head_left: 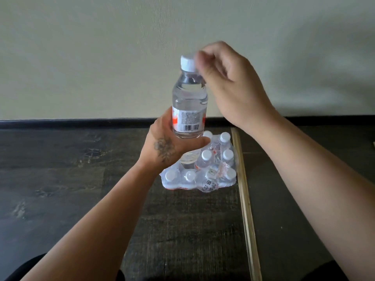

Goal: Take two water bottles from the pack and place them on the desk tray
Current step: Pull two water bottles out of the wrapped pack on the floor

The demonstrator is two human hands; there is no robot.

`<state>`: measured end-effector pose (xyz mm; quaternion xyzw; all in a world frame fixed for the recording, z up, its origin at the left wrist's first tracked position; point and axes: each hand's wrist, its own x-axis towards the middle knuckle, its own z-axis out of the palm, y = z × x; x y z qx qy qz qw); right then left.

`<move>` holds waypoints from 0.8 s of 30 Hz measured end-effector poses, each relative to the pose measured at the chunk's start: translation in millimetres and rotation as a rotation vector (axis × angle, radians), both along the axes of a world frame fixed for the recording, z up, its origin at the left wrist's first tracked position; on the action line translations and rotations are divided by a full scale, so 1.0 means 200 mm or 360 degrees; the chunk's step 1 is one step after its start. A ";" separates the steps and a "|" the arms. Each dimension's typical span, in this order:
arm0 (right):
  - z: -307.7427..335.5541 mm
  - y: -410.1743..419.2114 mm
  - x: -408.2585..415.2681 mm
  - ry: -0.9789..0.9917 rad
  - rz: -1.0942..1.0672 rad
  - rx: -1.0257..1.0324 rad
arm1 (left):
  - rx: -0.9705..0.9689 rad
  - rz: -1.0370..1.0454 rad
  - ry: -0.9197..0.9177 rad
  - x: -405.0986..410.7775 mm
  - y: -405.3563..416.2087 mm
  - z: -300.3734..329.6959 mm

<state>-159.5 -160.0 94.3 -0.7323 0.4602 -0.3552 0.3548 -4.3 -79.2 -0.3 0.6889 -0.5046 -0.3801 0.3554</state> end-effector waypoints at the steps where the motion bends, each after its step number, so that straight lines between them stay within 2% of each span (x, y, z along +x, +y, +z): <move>1: -0.05 0.00 0.00 -0.0066 -0.0093 0.0050 | 0.0003 0.0003 -0.0013 0.01 0.00 0.00; 3: -0.21 0.02 -0.03 -0.0072 -0.0235 0.0215 | 0.0005 0.0018 -0.0017 0.02 -0.01 0.00; 4: -0.30 0.04 -0.05 0.0081 -0.0250 0.0277 | 0.0004 0.0026 -0.0017 0.04 -0.02 0.00; 6: -0.50 0.09 -0.12 0.0658 -0.0123 0.0317 | 0.0000 0.0033 -0.0019 0.06 -0.04 0.01; 8: -0.67 0.17 -0.16 0.1100 -0.0017 0.0241 | 0.0003 0.0051 -0.0006 0.07 -0.05 0.00; 13: -0.89 0.27 -0.15 0.1607 0.0082 -0.0085 | 0.0004 0.0024 -0.0012 0.08 -0.06 0.00; 18: -0.95 0.25 -0.12 0.1771 0.0138 -0.0155 | -0.0007 -0.0016 -0.0018 0.07 -0.05 0.00; 24: -0.86 0.21 -0.15 0.1523 0.0135 -0.0014 | 0.0032 -0.0035 0.0002 0.07 -0.06 -0.01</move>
